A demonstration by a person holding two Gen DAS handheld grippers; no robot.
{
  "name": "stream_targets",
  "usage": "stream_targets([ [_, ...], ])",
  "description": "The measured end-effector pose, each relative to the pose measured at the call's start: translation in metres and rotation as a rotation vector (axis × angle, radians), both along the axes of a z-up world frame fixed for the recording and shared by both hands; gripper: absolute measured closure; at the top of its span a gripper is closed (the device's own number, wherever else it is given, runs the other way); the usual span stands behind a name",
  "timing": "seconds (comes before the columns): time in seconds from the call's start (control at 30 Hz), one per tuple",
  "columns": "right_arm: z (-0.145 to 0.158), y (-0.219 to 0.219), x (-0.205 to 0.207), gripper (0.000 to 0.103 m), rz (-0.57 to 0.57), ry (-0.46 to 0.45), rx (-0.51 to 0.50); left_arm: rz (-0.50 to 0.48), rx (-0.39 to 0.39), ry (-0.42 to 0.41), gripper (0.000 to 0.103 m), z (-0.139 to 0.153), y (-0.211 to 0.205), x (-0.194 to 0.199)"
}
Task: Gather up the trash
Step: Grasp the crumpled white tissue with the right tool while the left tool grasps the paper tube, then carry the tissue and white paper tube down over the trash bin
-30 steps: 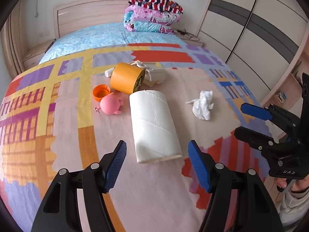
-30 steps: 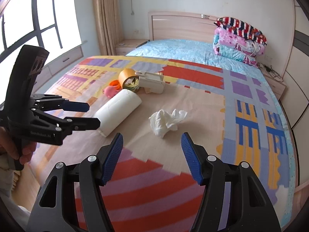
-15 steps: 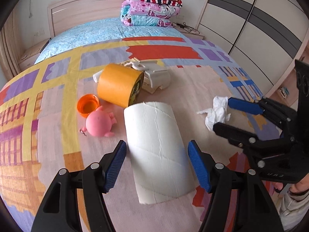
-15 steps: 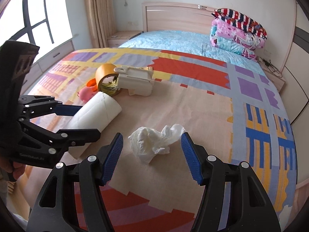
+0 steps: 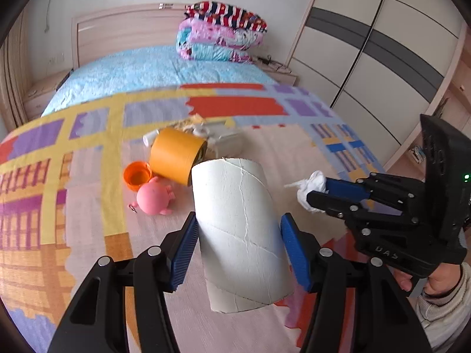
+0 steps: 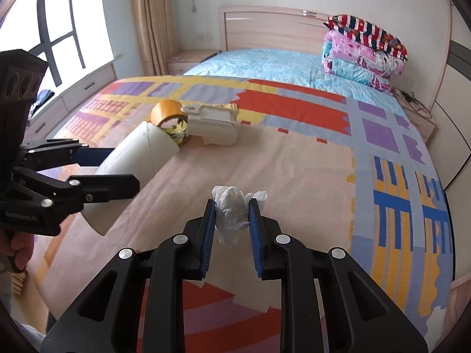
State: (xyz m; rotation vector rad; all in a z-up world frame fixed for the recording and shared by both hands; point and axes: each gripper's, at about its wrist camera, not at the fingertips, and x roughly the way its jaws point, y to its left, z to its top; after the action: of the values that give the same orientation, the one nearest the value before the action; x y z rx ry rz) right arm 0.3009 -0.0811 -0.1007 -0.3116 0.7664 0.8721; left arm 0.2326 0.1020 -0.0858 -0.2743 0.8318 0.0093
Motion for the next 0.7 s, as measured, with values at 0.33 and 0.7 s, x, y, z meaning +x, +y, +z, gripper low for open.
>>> stream_targets([
  [0.33,0.024,-0.012,-0.029,0.080,0.021,-0.036,0.026,-0.023,-0.024,-0.060,0.048,0.029,-0.018,-0.035],
  [0.7,0.048,-0.031,-0.076,0.080,0.051,-0.082,0.043,-0.048,-0.022,-0.103,0.048,0.052,-0.045,-0.081],
])
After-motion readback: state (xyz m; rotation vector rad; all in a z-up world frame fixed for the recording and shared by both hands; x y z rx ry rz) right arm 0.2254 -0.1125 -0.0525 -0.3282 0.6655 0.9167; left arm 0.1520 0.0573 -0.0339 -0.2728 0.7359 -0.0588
